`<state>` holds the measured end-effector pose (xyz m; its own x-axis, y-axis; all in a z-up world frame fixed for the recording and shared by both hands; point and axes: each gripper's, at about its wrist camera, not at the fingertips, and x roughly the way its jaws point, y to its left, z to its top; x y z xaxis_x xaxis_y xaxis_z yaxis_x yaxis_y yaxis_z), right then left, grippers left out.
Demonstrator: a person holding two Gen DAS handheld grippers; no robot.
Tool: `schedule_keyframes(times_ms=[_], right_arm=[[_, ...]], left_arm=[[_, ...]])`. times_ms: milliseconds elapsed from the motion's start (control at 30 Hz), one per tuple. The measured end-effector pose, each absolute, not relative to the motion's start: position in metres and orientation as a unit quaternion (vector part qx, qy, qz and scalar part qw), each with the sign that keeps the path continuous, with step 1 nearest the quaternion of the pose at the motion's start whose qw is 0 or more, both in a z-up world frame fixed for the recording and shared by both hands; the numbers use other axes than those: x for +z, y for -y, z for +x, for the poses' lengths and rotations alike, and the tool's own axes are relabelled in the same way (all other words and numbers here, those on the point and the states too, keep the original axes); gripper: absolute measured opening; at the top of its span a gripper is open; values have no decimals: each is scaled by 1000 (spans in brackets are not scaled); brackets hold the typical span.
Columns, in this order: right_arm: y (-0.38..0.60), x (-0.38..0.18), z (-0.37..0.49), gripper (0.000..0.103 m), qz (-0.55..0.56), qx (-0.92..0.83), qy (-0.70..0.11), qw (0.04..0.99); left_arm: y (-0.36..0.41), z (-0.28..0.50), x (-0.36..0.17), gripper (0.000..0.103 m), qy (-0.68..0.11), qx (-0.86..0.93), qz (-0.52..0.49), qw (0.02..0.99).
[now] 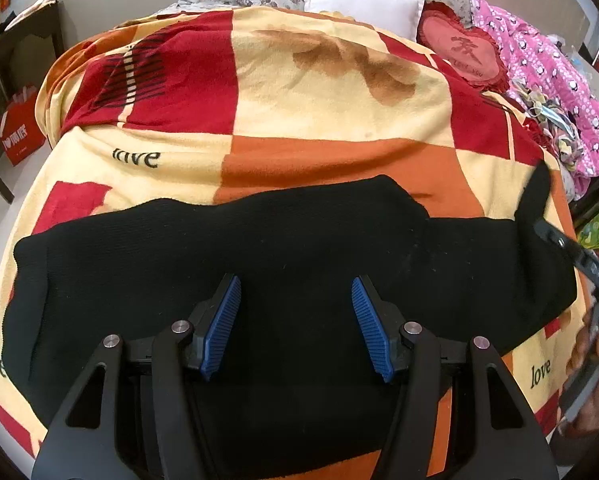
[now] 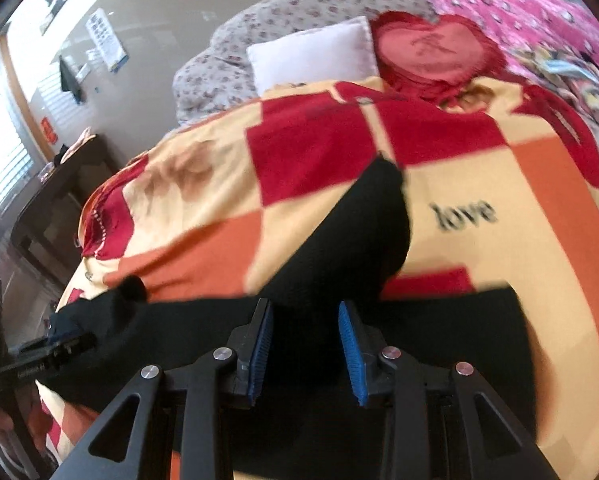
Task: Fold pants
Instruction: 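Grasp the pants leg end with the right gripper and fold it over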
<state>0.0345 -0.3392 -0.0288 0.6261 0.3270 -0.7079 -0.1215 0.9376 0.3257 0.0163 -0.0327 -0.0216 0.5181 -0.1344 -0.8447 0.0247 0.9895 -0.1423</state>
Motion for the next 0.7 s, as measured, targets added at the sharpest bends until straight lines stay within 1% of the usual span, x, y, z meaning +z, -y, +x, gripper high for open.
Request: schedule_keyframes(times_ms=[67, 200, 300, 367, 500, 600, 700], right_arm=[[332, -33, 47, 34, 124, 130, -427, 886], [334, -27, 44, 34, 128, 130, -420, 889], [346, -23, 37, 38, 145, 117, -413, 891], [356, -25, 34, 39, 157, 103, -415, 890], [373, -36, 35, 41, 197, 92, -425, 879], [377, -44, 38, 41, 241, 120, -429, 862], [372, -54, 43, 42, 261, 133, -438, 850]], left_arm=[[33, 17, -22, 57, -489, -46, -55, 869], [31, 18, -22, 57, -490, -50, -57, 868], [30, 20, -23, 57, -491, -52, -60, 868], [29, 20, -24, 57, -490, -53, -63, 868], [30, 20, -24, 57, -490, -53, -63, 868], [30, 20, -24, 57, -490, -53, -63, 868], [30, 20, -24, 57, -490, -53, -62, 868]])
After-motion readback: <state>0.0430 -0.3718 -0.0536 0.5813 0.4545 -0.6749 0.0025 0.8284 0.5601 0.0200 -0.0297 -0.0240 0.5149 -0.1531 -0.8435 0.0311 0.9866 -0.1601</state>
